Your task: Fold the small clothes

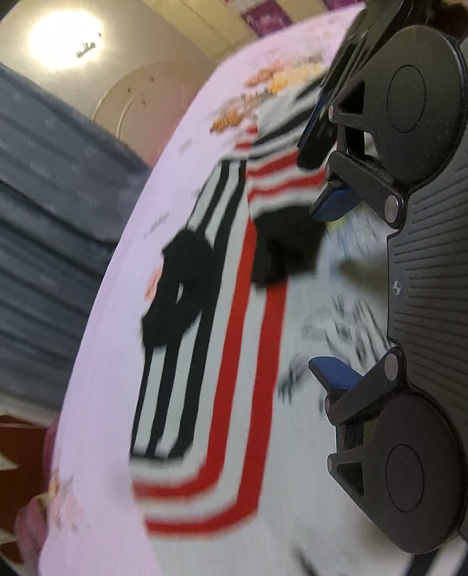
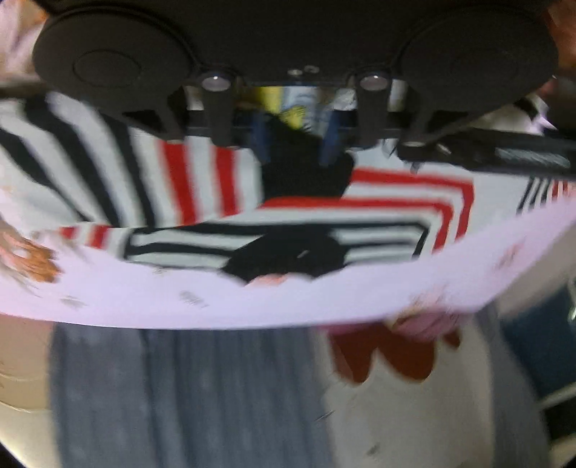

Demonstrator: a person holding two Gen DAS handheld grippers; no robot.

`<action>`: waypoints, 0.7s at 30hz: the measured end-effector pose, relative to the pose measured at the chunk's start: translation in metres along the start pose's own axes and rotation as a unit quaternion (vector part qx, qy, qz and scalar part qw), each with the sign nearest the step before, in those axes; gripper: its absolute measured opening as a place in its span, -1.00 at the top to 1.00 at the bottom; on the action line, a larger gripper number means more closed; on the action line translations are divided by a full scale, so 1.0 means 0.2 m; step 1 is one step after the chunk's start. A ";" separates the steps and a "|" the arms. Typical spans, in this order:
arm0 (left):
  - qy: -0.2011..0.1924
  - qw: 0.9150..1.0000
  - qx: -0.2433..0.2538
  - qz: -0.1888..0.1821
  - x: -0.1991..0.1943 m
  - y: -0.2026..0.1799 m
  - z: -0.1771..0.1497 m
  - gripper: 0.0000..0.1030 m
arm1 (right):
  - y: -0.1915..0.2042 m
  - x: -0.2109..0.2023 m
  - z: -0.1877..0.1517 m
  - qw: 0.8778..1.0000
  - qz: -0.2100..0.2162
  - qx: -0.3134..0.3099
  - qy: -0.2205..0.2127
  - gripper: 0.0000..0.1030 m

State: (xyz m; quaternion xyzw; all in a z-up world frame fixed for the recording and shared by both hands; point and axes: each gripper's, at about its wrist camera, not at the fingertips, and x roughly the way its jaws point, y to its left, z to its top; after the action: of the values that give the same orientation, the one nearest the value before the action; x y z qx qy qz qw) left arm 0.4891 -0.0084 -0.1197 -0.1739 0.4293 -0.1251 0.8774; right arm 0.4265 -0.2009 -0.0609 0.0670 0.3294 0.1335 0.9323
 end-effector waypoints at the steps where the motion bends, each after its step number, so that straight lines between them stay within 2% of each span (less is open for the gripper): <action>1: 0.007 1.000 -0.006 -0.008 0.05 -0.02 0.01 -0.57 | -0.04 -0.05 0.01 1.000 -0.012 0.011 -0.012 0.59; 5: 0.018 0.999 -0.022 -0.019 0.18 -0.06 0.04 -0.57 | -0.23 -0.20 0.02 0.995 -0.076 0.050 -0.041 0.60; 6: 0.017 0.999 -0.023 -0.027 0.20 -0.07 0.05 -0.44 | -0.28 -0.23 0.02 0.992 -0.095 0.063 -0.046 0.60; 7: 0.017 0.999 -0.022 -0.033 0.21 -0.08 0.06 0.18 | -0.33 -0.27 0.02 0.989 -0.112 0.078 -0.050 0.60; 8: 0.025 0.999 -0.017 -0.026 0.25 -0.09 0.07 0.45 | -0.38 -0.29 0.02 0.986 -0.126 0.091 -0.053 0.60; 9: 0.029 0.999 -0.014 -0.024 0.26 -0.09 0.07 0.81 | -0.43 -0.32 0.01 0.983 -0.141 0.106 -0.054 0.60; 11: 0.020 0.999 -0.006 -0.028 0.26 -0.10 0.08 0.86 | -0.51 -0.34 -0.01 0.977 -0.158 0.130 -0.052 0.60; 14: -0.049 0.998 0.032 -0.002 0.07 -0.09 0.12 0.87 | -0.60 -0.37 -0.05 0.972 -0.169 0.157 -0.049 0.60; 16: -0.080 0.995 0.056 0.032 -0.03 -0.04 0.14 0.87 | -0.63 -0.38 -0.05 0.971 -0.168 0.164 -0.049 0.60; 17: -0.082 0.992 0.072 0.057 -0.05 0.00 0.14 0.87 | -0.64 -0.37 -0.06 0.972 -0.161 0.165 -0.047 0.60; 18: -0.072 0.993 0.062 0.066 -0.04 0.05 0.14 0.87 | -0.64 -0.36 -0.06 0.974 -0.153 0.164 -0.042 0.60; 21: -0.057 0.995 0.039 0.075 0.00 0.13 0.13 0.87 | -0.61 -0.30 -0.07 0.978 -0.135 0.159 -0.027 0.60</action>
State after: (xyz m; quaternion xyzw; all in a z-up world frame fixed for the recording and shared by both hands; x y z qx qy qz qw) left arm 0.5123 0.0194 -0.1153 -0.1142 0.3849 -0.0656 0.9135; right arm 0.3975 -0.3344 -0.0625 0.1732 0.3271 -0.0495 0.9277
